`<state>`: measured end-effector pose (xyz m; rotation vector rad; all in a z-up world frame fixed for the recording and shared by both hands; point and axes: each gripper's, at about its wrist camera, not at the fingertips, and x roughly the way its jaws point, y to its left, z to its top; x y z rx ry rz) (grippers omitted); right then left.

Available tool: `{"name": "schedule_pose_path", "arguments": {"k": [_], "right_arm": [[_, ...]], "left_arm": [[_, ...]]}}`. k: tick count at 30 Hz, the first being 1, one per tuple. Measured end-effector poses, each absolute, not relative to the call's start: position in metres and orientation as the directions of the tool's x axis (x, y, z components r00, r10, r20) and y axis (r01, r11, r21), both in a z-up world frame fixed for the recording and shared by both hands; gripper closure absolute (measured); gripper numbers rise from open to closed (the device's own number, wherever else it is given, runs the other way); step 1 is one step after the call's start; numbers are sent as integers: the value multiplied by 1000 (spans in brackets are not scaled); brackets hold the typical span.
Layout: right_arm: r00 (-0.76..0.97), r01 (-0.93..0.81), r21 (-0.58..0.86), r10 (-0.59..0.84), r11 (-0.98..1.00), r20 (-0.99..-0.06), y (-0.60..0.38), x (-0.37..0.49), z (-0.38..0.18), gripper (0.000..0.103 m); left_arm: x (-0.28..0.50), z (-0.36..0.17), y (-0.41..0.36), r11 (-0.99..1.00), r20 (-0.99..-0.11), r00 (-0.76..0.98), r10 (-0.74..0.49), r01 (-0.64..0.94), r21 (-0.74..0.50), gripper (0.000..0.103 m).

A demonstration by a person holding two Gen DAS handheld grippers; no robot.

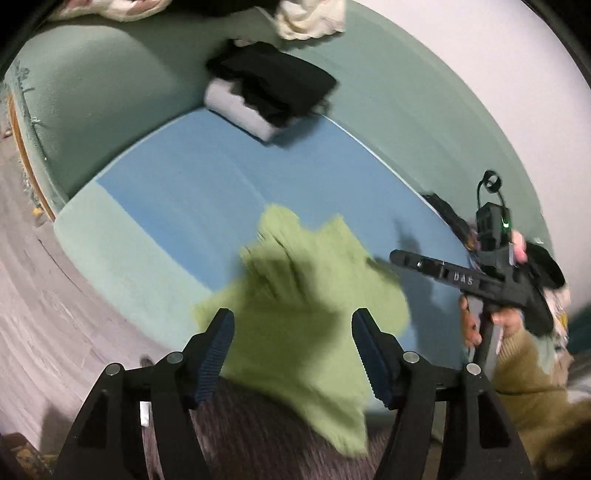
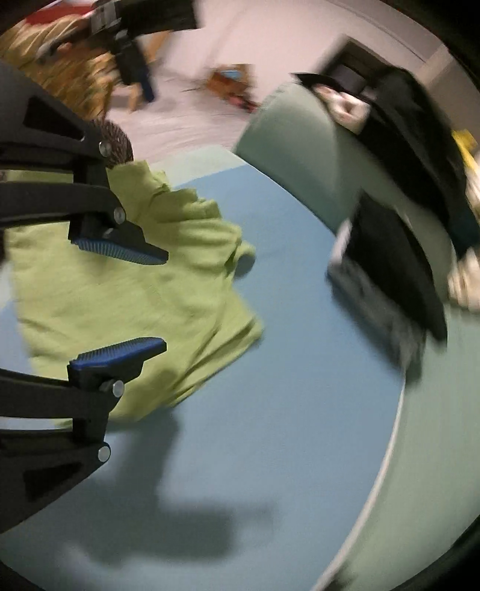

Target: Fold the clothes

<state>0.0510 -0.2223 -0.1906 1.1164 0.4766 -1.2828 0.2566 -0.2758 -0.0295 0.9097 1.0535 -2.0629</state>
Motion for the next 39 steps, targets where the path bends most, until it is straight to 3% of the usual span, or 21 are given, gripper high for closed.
{"name": "schedule_pose_path", "arguments": {"k": [4, 10, 12, 13, 14, 16, 19, 27, 31, 33, 35, 37, 39], "right_arm": [[321, 937, 349, -450, 23, -833, -267, 78, -205, 61], [337, 941, 308, -360, 138, -870, -316, 102, -235, 56], [346, 938, 315, -319, 146, -882, -324, 108, -249, 58], [340, 940, 306, -305, 154, -890, -326, 111, -255, 68], [309, 949, 268, -311, 169, -899, -325, 115, -258, 82], [257, 960, 202, -331, 192, -908, -323, 122, -261, 95], [254, 966, 209, -390, 153, -885, -323, 111, -255, 98], [220, 972, 232, -420, 22, -881, -332, 86, -269, 98], [235, 959, 280, -446, -37, -864, -329, 80, -261, 72], [250, 946, 318, -484, -61, -839, -315, 71, -246, 70], [267, 932, 355, -523, -74, -810, -294, 63, -229, 56], [296, 913, 400, -551, -75, -780, -262, 58, -212, 54], [340, 886, 457, -559, -79, -756, -223, 54, -205, 50]], "left_arm": [[218, -68, -292, -534, -874, -438, -210, 800, -273, 44], [201, -93, -315, -512, -878, -425, -222, 817, -266, 45], [200, -101, -321, -504, -887, -408, -216, 825, -257, 65], [202, -102, -322, -494, -889, -405, -215, 830, -259, 82], [205, -104, -323, -483, -891, -401, -213, 836, -260, 89], [210, -106, -325, -462, -888, -406, -214, 843, -275, 95], [215, -109, -325, -437, -880, -427, -209, 846, -306, 97], [227, -121, -333, -337, -920, -335, -202, 906, -256, 97], [235, -120, -332, -309, -921, -330, -207, 915, -258, 96], [245, -117, -329, -279, -913, -348, -212, 917, -284, 92], [259, -109, -324, -234, -907, -342, -247, 929, -287, 70], [277, -94, -315, -196, -889, -354, -291, 932, -306, 52], [293, -77, -301, -186, -854, -408, -322, 912, -365, 49]]}}
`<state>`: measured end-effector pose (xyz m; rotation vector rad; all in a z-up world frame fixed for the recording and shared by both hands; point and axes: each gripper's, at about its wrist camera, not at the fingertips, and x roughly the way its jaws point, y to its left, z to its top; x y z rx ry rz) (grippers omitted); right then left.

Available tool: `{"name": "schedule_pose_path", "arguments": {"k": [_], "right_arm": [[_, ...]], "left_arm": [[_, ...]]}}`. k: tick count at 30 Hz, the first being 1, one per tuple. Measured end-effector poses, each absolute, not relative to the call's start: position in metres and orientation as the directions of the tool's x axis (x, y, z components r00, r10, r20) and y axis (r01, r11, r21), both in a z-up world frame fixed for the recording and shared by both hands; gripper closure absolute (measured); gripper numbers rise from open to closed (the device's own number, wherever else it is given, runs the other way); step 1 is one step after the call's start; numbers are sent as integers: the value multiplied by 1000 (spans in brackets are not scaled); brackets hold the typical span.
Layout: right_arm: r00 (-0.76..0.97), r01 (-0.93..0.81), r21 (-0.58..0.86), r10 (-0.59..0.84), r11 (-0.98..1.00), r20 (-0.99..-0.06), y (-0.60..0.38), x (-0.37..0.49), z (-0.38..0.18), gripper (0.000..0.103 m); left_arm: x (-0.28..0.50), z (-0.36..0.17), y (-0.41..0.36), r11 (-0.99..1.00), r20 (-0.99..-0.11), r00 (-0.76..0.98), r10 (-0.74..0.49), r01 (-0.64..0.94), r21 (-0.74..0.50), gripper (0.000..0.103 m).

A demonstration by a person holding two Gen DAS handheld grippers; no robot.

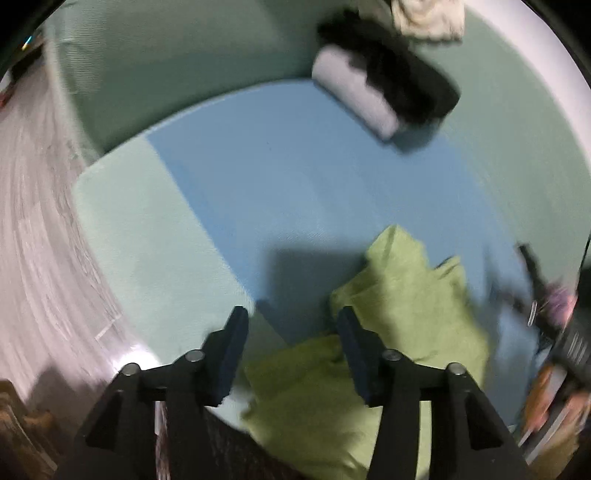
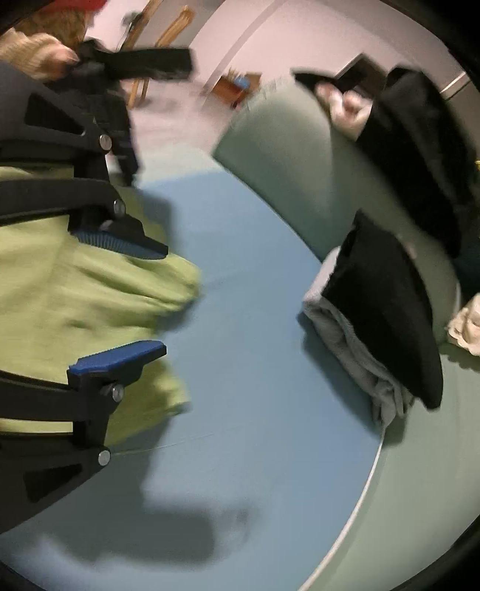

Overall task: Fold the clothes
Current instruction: 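Grasp the shirt edge with both grippers and lift it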

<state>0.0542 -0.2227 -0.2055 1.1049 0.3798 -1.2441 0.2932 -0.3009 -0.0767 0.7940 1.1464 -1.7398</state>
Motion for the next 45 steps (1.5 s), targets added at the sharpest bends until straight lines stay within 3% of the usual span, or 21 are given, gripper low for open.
{"name": "schedule_pose_path", "arguments": {"k": [4, 8, 13, 16, 20, 24, 25, 27, 28, 29, 36, 41, 42, 43, 45], "right_arm": [[461, 803, 584, -502, -114, -732, -143, 68, -213, 50], [458, 839, 539, -437, -76, -774, -102, 106, -224, 51], [534, 810, 585, -363, -39, -764, -79, 149, -247, 50], [578, 780, 623, -306, -68, -757, -66, 168, -267, 44], [701, 595, 755, -282, -275, -655, -56, 167, -310, 43], [773, 369, 837, -366, -404, -518, -56, 164, -340, 43], [772, 347, 839, -381, -419, -509, -58, 164, -344, 45], [768, 306, 842, -407, -445, -494, -62, 164, -352, 61], [767, 301, 842, -411, -449, -493, -63, 164, -353, 83], [766, 296, 841, -414, -452, -492, -63, 165, -355, 91], [779, 100, 947, -569, -304, -265, -49, 141, -309, 94], [784, 60, 956, -579, -289, -224, -50, 122, -301, 94], [790, 58, 956, -572, -288, -220, -52, 123, -301, 94], [798, 59, 957, -562, -284, -216, -56, 127, -302, 94], [810, 67, 957, -545, -282, -218, -60, 128, -300, 94]], "left_arm": [[301, -51, -269, -279, -817, -463, -343, 881, -382, 46], [299, -42, -242, -329, -815, -474, -333, 868, -371, 46], [311, -65, -229, -202, -795, -538, -280, 843, -499, 46], [326, -83, -223, -59, -756, -580, -303, 804, -592, 46], [352, -106, -217, 107, -705, -608, -366, 725, -680, 46], [357, -139, -226, 248, -656, -663, -361, 610, -753, 46], [354, -148, -228, 280, -642, -683, -350, 577, -767, 46], [345, -161, -228, 307, -611, -714, -342, 529, -791, 46], [341, -165, -227, 311, -603, -721, -342, 518, -797, 46], [340, -167, -227, 314, -595, -726, -345, 508, -802, 46], [335, -169, -227, 340, -564, -730, -386, 456, -822, 43], [323, -165, -229, 327, -493, -791, -361, 388, -862, 43], [318, -163, -230, 323, -482, -804, -349, 379, -867, 45], [313, -161, -231, 318, -506, -793, -340, 409, -855, 53], [301, -156, -234, 293, -542, -773, -330, 462, -837, 79]]}}
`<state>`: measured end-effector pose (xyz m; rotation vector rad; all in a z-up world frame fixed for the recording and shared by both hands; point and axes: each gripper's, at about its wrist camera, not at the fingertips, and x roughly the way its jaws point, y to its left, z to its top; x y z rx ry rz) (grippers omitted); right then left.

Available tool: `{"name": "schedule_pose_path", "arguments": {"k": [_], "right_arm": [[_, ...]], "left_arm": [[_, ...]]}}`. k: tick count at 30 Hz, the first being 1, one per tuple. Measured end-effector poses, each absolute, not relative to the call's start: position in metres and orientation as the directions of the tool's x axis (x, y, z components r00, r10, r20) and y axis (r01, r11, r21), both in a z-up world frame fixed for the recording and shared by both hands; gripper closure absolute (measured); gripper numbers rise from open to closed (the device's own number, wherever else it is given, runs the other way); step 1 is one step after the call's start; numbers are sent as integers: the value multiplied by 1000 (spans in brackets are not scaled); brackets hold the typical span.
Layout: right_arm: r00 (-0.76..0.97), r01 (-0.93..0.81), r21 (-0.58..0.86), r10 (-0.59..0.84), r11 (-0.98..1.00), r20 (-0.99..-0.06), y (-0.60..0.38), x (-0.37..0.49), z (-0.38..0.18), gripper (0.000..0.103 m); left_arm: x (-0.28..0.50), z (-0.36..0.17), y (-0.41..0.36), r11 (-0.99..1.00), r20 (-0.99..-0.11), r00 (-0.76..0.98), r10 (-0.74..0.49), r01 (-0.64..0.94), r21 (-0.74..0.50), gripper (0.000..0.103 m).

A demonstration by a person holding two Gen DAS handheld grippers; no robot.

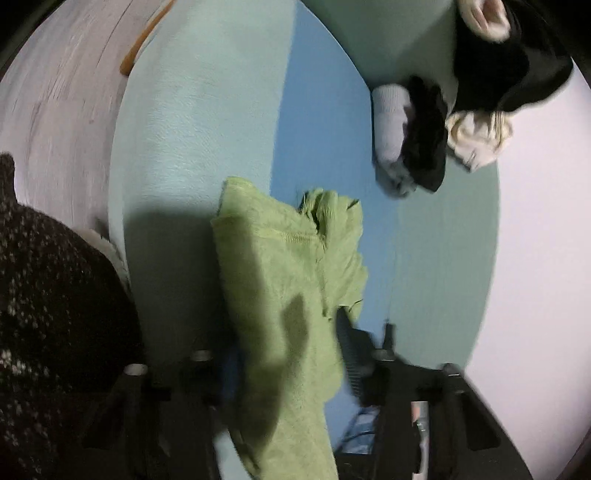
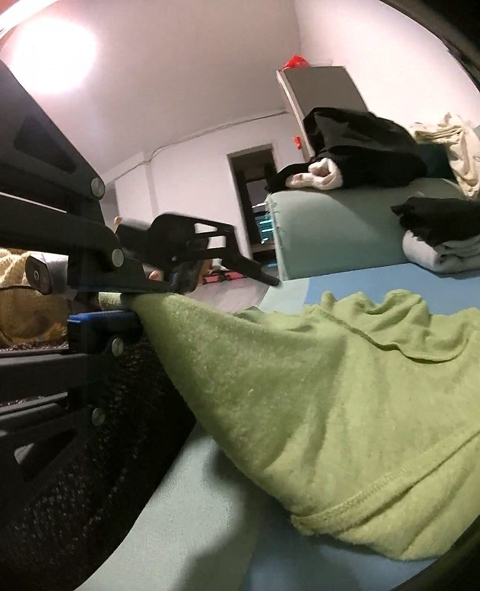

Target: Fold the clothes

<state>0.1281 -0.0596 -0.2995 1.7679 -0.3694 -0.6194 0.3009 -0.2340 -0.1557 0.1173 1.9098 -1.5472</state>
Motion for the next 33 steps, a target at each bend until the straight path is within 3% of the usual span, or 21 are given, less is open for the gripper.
{"name": "schedule_pose_path", "arguments": {"k": [1, 8, 11, 18, 20, 21, 23, 25, 28, 30, 33], "right_arm": [[814, 71, 957, -538, -282, -219, -60, 127, -299, 94], [771, -17, 972, -622, -236, -137, -61, 95, -281, 94], [713, -34, 979, -691, -199, -116, -62, 60, -268, 94], [559, -50, 935, -785, -352, -266, -61, -11, -297, 91], [526, -63, 898, -780, -435, -340, -53, -23, -315, 82], [510, -73, 879, -775, -472, -373, -49, -29, -324, 78], [501, -117, 865, -781, -488, -373, -38, -40, -335, 69], [483, -112, 875, -796, -470, -366, -31, -47, -329, 56], [444, 34, 878, -780, -477, -441, -17, -58, -305, 55], [475, 88, 878, -755, -470, -451, -15, -53, -299, 55], [557, 121, 887, -709, -446, -433, -16, -36, -298, 54]], "left_arm": [[299, -151, -235, 281, -540, -770, -339, 465, -839, 96], [262, -83, -269, 103, -474, -807, -352, 470, -877, 96], [206, -55, -295, -30, -484, -825, -292, 514, -857, 96], [67, -105, -347, -48, -695, -717, -53, 697, -715, 95], [42, -125, -351, -49, -746, -665, 30, 744, -666, 82], [40, -123, -351, -58, -717, -695, 48, 715, -697, 73], [36, -119, -349, -74, -655, -751, 83, 650, -756, 41], [50, -93, -349, -123, -559, -826, 74, 548, -827, 34], [94, -57, -345, -242, -564, -821, -83, 566, -788, 27], [126, -54, -337, -278, -656, -724, -213, 688, -670, 27], [151, -81, -343, -179, -712, -674, -197, 738, -650, 27]]}}
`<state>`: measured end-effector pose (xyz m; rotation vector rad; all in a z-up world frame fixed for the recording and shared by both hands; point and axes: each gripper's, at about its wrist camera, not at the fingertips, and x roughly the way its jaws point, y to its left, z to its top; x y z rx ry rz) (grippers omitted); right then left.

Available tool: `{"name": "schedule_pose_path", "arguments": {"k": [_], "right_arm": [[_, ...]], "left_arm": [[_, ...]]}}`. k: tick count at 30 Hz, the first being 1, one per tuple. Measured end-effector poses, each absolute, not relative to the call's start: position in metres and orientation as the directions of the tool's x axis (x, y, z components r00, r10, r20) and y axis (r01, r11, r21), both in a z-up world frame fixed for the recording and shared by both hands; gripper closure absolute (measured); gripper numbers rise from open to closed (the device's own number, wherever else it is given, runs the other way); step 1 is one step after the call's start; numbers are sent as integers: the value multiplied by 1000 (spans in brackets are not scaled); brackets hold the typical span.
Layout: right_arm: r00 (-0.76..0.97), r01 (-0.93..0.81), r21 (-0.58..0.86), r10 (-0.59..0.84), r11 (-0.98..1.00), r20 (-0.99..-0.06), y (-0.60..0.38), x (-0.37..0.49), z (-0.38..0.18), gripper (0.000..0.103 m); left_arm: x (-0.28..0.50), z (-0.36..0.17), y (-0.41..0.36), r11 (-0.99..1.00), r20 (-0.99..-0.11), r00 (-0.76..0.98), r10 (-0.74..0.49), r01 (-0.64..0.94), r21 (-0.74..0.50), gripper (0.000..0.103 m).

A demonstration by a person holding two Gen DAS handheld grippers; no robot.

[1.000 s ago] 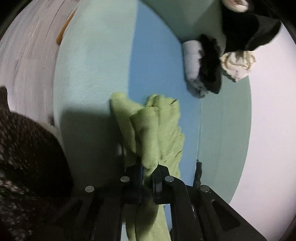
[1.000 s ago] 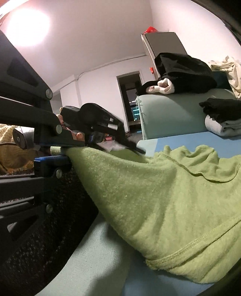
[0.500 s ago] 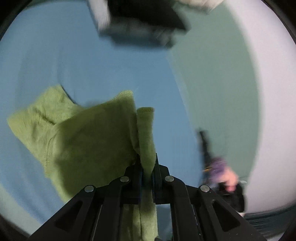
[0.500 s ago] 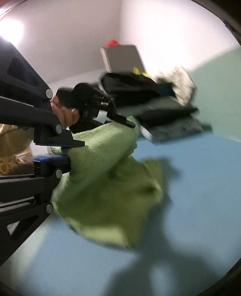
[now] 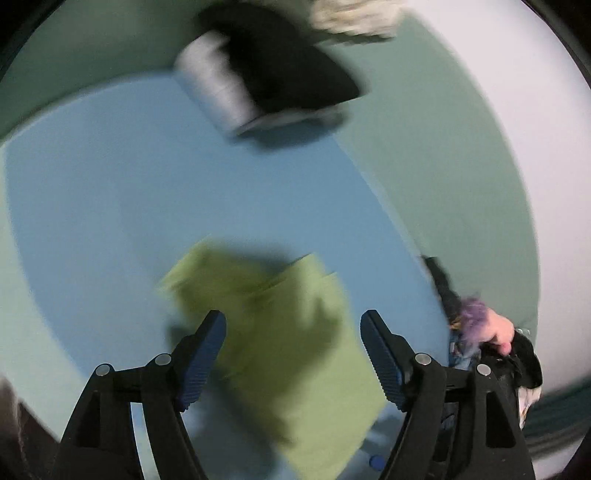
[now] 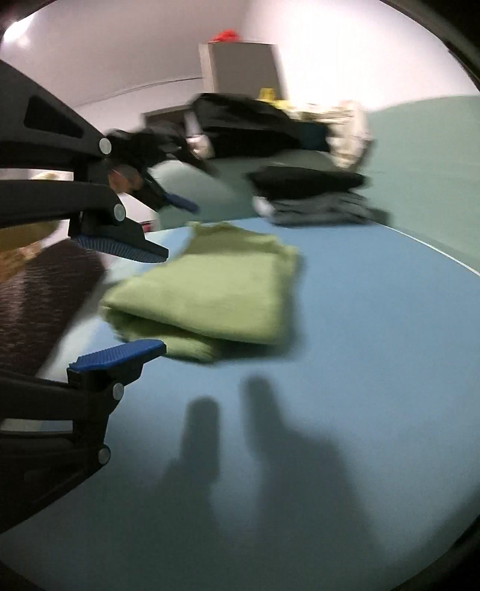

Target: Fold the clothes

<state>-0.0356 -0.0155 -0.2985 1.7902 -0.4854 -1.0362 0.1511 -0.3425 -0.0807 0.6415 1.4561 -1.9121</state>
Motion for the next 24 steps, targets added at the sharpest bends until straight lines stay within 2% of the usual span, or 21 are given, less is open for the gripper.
{"name": "schedule_pose_path", "arguments": {"k": [3, 7, 9, 11, 13, 14, 19, 21, 22, 23, 24], "right_arm": [[646, 96, 891, -654, -443, -395, -26, -11, -310, 44], [704, -78, 853, -634, -516, -319, -41, 19, -347, 44], [675, -110, 831, -655, -545, -340, -46, 19, -355, 45], [652, -122, 818, -667, -562, -360, -47, 16, -360, 69], [634, -123, 811, -674, -572, -379, -46, 12, -362, 78], [628, -121, 808, -675, -577, -388, -46, 10, -362, 80], [653, -79, 796, -634, -600, -413, -36, 17, -363, 83], [655, -91, 801, -642, -592, -400, -37, 15, -363, 81], [655, -94, 805, -645, -586, -393, -38, 14, -362, 75], [656, -94, 808, -647, -582, -390, -39, 13, -361, 65], [653, -95, 810, -650, -579, -388, -39, 11, -359, 59]], "left_arm": [[167, -120, -346, 9, -709, -692, -133, 715, -699, 27], [154, -147, -346, 127, -673, -733, -98, 662, -739, 29], [143, -146, -346, 128, -673, -731, -114, 660, -740, 30], [134, -145, -350, 103, -674, -729, -121, 666, -739, 59], [129, -147, -360, 74, -725, -678, -119, 722, -688, 74], [129, -150, -365, 59, -743, -660, -116, 742, -668, 76], [135, -163, -380, 102, -712, -699, -67, 705, -701, 77], [144, -163, -371, 111, -693, -717, -70, 685, -720, 75], [149, -163, -368, 139, -688, -723, -65, 676, -724, 66], [154, -162, -365, 167, -681, -730, -61, 665, -728, 51], [160, -159, -355, 202, -651, -755, -76, 627, -752, 42]]}}
